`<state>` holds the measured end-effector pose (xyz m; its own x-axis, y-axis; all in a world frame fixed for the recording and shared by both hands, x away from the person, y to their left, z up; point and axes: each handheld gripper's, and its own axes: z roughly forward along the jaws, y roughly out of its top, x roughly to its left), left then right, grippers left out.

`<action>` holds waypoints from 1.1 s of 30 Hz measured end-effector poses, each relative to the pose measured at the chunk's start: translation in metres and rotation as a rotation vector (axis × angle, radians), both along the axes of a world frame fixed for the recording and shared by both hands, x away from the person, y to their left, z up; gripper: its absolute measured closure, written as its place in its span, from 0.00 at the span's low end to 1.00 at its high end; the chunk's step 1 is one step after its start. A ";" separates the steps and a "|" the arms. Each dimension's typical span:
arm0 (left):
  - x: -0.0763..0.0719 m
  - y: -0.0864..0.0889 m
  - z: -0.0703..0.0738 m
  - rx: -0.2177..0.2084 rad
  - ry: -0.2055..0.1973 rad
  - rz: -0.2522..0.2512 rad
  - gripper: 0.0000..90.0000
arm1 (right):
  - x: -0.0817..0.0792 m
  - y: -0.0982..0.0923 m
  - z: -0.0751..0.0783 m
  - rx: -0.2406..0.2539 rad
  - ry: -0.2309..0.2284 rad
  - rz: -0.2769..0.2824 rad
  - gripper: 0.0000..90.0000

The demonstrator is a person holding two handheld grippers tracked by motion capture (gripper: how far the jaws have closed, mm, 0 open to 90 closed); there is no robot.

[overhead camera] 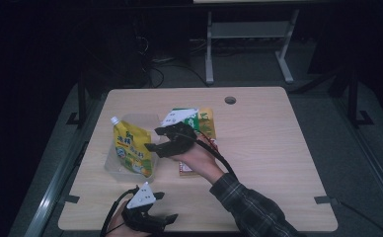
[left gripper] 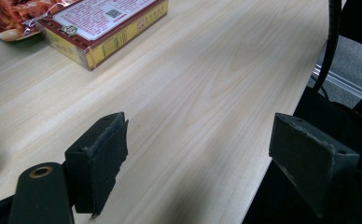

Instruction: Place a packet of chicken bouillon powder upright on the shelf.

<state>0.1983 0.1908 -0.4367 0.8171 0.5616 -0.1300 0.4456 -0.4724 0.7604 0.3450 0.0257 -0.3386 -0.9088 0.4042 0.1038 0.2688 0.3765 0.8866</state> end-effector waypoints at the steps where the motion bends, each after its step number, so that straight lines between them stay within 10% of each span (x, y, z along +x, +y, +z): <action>1: 0.001 0.000 0.000 0.000 0.000 -0.001 0.21 | -0.001 -0.006 -0.001 -0.006 -0.003 -0.004 0.40; 17: 0.017 -0.004 -0.001 0.004 -0.012 0.000 0.21 | 0.007 -0.090 -0.041 -0.124 0.015 -0.060 0.53; 24: 0.017 -0.005 -0.002 0.002 -0.001 -0.001 0.21 | 0.021 -0.100 -0.074 -0.253 0.061 -0.057 0.97; 33: 0.018 -0.007 -0.002 0.002 0.003 -0.014 0.21 | 0.040 -0.086 -0.095 -0.290 0.030 -0.063 1.00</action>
<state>0.2165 0.1839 -0.4388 0.8244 0.5506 -0.1310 0.4413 -0.4804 0.7579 0.3848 -0.0600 -0.4337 -0.8794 0.4761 0.0024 0.3241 0.5950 0.7355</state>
